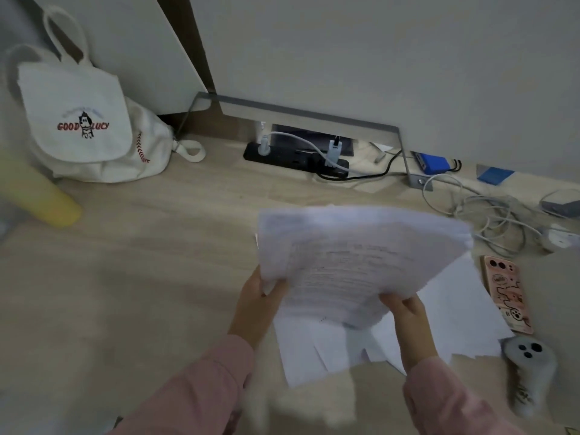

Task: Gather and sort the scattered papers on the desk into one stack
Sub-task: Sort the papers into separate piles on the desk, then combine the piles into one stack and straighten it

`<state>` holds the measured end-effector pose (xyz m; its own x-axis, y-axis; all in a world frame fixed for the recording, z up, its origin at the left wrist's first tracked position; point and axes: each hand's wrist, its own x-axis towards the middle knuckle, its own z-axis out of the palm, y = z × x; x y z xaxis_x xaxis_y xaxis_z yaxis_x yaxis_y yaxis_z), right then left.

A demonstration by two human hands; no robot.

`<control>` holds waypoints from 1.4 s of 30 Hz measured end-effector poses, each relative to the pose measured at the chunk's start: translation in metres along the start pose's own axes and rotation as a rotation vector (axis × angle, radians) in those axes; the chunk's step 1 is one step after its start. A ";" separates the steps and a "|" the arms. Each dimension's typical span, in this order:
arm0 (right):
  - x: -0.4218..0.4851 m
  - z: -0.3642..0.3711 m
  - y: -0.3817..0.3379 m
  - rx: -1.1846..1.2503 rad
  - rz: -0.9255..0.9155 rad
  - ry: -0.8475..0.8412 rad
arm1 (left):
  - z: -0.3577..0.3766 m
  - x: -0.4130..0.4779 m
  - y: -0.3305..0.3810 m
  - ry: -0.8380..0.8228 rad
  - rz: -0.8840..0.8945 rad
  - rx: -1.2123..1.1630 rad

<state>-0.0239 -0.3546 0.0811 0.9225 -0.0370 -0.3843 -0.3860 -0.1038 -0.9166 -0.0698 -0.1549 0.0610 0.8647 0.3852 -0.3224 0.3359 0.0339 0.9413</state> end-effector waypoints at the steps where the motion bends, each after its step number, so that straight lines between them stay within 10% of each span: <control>1: -0.002 0.004 -0.002 0.022 -0.008 -0.014 | -0.005 0.002 0.003 0.003 0.012 -0.004; 12: -0.008 0.128 0.024 -0.164 0.220 -0.394 | -0.139 0.026 -0.024 0.199 -0.184 0.016; 25: -0.012 0.263 0.058 -0.239 0.394 -0.458 | -0.252 0.046 -0.069 0.291 -0.361 0.234; 34: 0.015 0.194 0.050 -0.192 0.371 -0.289 | -0.219 0.054 -0.053 0.294 -0.287 0.403; 42: 0.075 0.062 0.045 -0.688 0.096 0.014 | -0.113 0.042 -0.028 0.131 -0.212 0.181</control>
<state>0.0273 -0.3003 0.0039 0.8860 -0.0898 -0.4549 -0.3788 -0.7060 -0.5984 -0.0848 -0.0355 0.0324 0.7165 0.5036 -0.4827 0.5749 -0.0345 0.8175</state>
